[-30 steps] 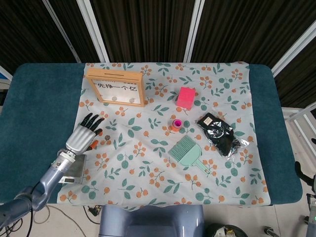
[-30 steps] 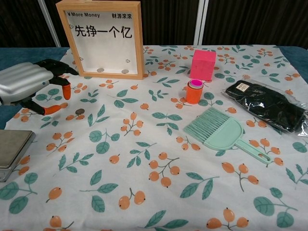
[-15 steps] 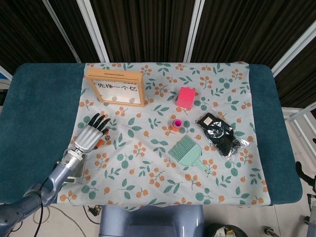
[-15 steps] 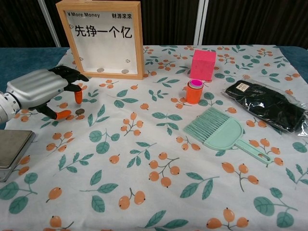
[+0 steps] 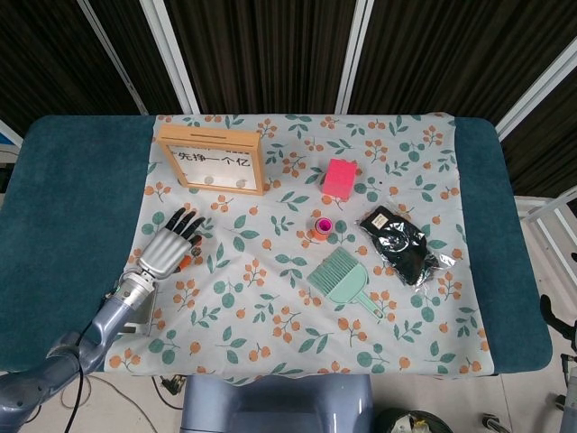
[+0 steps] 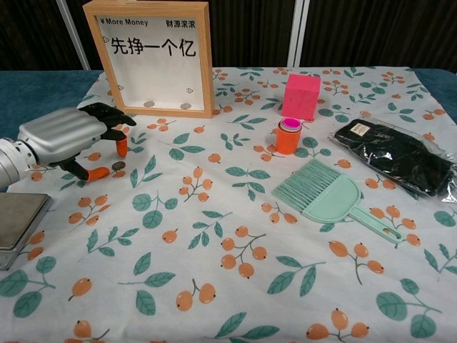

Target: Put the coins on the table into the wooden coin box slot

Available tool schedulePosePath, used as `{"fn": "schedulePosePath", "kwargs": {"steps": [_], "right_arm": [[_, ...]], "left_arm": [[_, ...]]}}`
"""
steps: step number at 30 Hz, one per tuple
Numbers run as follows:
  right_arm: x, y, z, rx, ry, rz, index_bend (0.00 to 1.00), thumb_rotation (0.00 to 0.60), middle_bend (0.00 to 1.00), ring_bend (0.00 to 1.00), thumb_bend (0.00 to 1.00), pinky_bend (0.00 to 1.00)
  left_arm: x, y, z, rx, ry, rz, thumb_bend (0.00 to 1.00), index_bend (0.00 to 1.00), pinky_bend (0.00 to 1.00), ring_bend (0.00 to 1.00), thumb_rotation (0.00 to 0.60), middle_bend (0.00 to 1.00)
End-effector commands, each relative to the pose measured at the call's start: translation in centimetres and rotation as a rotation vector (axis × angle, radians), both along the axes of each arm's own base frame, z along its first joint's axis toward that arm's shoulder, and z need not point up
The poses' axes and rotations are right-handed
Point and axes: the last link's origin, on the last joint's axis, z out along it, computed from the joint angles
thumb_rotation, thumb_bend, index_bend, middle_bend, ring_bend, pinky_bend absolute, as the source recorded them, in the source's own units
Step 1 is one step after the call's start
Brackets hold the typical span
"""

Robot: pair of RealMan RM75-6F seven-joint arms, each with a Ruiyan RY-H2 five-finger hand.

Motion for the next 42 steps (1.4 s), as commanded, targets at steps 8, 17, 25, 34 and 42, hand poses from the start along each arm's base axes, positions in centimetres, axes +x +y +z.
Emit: {"fn": "schedulePosePath", "kwargs": {"steps": [8, 17, 25, 34, 42], "right_arm": [[-0.04, 0.02, 0.06, -0.003, -0.001, 0.001, 0.21, 0.600, 0.05, 0.01, 0.39, 0.00], [-0.05, 0.01, 0.05, -0.002, -0.002, 0.000, 0.21, 0.600, 0.05, 0.01, 0.39, 0.00], [-0.04, 0.00, 0.06, -0.003, -0.004, 0.001, 0.21, 0.600, 0.05, 0.01, 0.39, 0.00], [0.00, 0.01, 0.03, -0.002, -0.006, 0.004, 0.21, 0.600, 0.05, 0.01, 0.39, 0.00], [-0.02, 0.00, 0.02, -0.001, -0.007, 0.002, 0.21, 0.600, 0.05, 0.01, 0.39, 0.00]], "left_arm": [[0.23, 0.06, -0.72, -0.018, 0.012, -0.006, 0.33, 0.40, 0.00, 0.00, 0.600, 0.07], [0.09, 0.01, -0.86, -0.026, 0.015, -0.006, 0.34, 0.48, 0.00, 0.00, 0.600, 0.08], [-0.13, 0.00, -0.60, -0.016, 0.025, -0.012, 0.34, 0.54, 0.00, 0.00, 0.600, 0.09], [-0.34, -0.04, -0.08, -0.001, 0.028, -0.013, 0.34, 0.56, 0.00, 0.00, 0.600, 0.09], [-0.40, -0.07, 0.00, -0.004, 0.018, -0.002, 0.35, 0.55, 0.00, 0.00, 0.600, 0.09]]}}
